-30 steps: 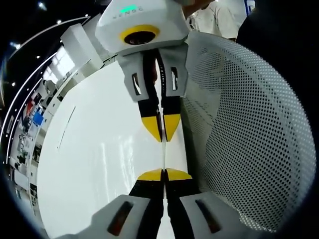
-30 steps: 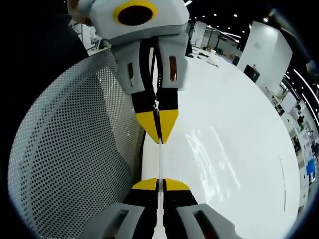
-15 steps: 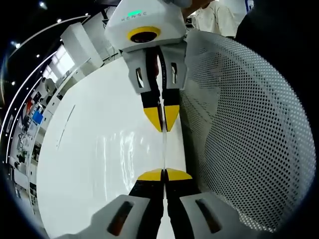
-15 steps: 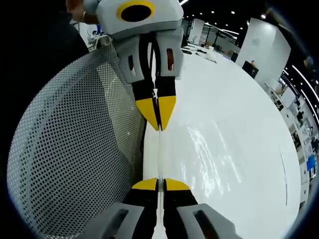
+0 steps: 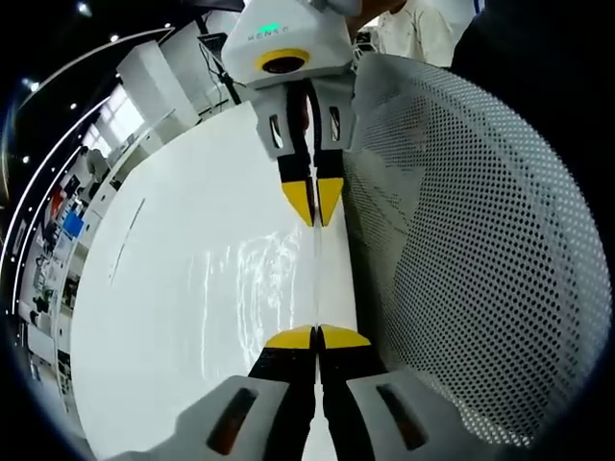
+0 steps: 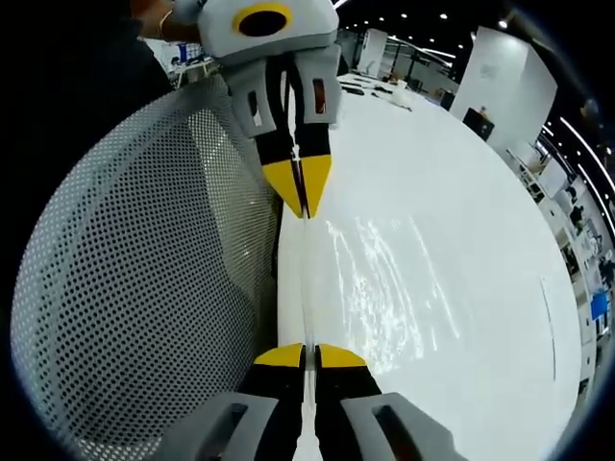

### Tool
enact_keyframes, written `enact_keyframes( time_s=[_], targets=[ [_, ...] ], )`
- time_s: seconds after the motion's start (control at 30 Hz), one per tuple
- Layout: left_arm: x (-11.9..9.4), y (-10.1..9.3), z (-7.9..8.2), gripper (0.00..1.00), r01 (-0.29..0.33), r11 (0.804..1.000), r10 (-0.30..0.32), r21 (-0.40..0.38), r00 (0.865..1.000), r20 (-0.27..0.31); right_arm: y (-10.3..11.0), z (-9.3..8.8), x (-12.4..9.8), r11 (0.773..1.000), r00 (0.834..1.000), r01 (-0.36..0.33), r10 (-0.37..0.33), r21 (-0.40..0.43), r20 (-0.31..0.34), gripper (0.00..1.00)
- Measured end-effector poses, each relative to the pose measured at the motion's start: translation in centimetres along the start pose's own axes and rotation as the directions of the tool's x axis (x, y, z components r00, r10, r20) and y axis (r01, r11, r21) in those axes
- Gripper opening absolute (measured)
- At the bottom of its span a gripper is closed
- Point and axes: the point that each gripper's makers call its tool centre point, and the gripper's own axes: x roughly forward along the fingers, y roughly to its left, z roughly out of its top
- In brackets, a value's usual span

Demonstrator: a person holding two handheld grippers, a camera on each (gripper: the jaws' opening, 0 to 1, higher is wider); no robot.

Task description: Open the resealable bag by pulling the two sides of the seal apart until the entire bag opening is separated and visibly accessible.

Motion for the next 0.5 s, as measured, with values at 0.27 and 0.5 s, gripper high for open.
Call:
enact_keyframes(
  time_s=[0.27, 0.5],
  targets=[
    [-0.1, -0.1, -0.1, 0.00, 0.001, 1.000, -0.001, 0.002, 1.000, -0.003, 0.1, -1.1, -0.3, 1.000, 1.000, 0.004, -0.004, 0.030, -0.007, 0.00],
    [-0.2, 0.0, -0.2, 0.00, -0.001, 1.000, 0.001, -0.004, 1.000, 0.003, -0.1, -1.3, -0.6, 0.998, 1.000, 0.015, -0.015, 0.057, 0.003, 0.00]
  ],
)
